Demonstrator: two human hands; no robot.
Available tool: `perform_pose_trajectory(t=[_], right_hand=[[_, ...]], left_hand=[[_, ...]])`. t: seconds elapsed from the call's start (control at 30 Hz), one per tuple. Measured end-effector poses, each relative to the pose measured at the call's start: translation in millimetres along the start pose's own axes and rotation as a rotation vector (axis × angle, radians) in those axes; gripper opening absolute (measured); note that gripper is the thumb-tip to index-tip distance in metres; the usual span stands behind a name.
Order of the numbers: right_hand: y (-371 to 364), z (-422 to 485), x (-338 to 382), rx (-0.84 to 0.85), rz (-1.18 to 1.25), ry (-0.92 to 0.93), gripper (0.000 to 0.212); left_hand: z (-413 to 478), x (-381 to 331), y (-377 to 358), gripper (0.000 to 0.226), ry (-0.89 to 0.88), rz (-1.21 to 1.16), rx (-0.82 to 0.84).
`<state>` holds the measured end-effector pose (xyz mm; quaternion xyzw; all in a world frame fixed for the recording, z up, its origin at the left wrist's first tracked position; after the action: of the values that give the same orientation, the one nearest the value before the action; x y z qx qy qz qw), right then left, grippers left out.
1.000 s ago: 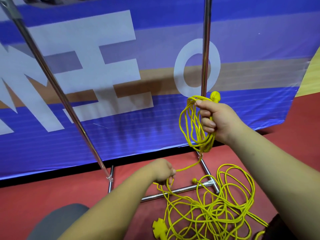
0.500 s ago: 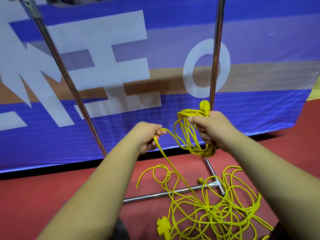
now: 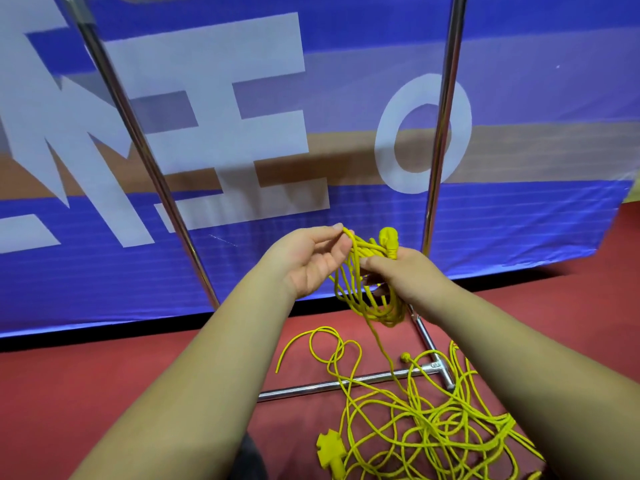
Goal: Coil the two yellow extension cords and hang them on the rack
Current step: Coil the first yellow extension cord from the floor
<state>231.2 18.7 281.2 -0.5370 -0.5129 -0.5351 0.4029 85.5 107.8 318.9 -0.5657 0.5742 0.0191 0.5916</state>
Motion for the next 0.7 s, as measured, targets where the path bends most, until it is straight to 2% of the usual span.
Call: perform_pose_trajectory(t=[0.1, 0.27, 0.37, 0.47, 0.57, 0.63, 0.7], right_hand=[[-11, 1, -4, 0.058, 0.108, -0.055, 0.015], [-18, 2, -5, 0.116, 0.190, -0.102, 0.025], [-16, 2, -3, 0.107, 0.207, -0.087, 0.022], [-12, 2, -5, 0.094, 0.173, -0.069, 0.020], [-6, 3, -8, 0.044, 0.142, -0.071, 0.022], [1, 3, -7, -0.024, 0.186, -0.077, 0.022], [8, 4, -7, -0.099, 0.261, -0.083, 0.022]], left_hand=[[2, -1, 9, 0.005, -0.005, -0.051, -0.023], [8, -3, 26, 0.016, -0.081, -0.114, -0.088], [14, -1, 35, 0.026, -0.052, -0.047, -0.100], [18, 8, 40, 0.025, 0.040, 0.049, -0.094], [20, 22, 43, 0.021, 0.150, 0.233, -0.116], [19, 27, 48, 0.017, 0.180, 0.520, -0.191], [17, 33, 46, 0.016, 0.215, 0.823, -0.186]])
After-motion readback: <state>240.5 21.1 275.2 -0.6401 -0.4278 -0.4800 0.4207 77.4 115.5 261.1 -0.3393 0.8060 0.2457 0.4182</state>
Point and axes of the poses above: each hand's wrist, its own z-axis towards the middle knuckle, its own y-axis out of the back of the hand, x = y × z, the point moved 5 cm from there along z, towards the middle knuckle, and after that the axes turned 8 degrees about x, right-handed, at the moved point
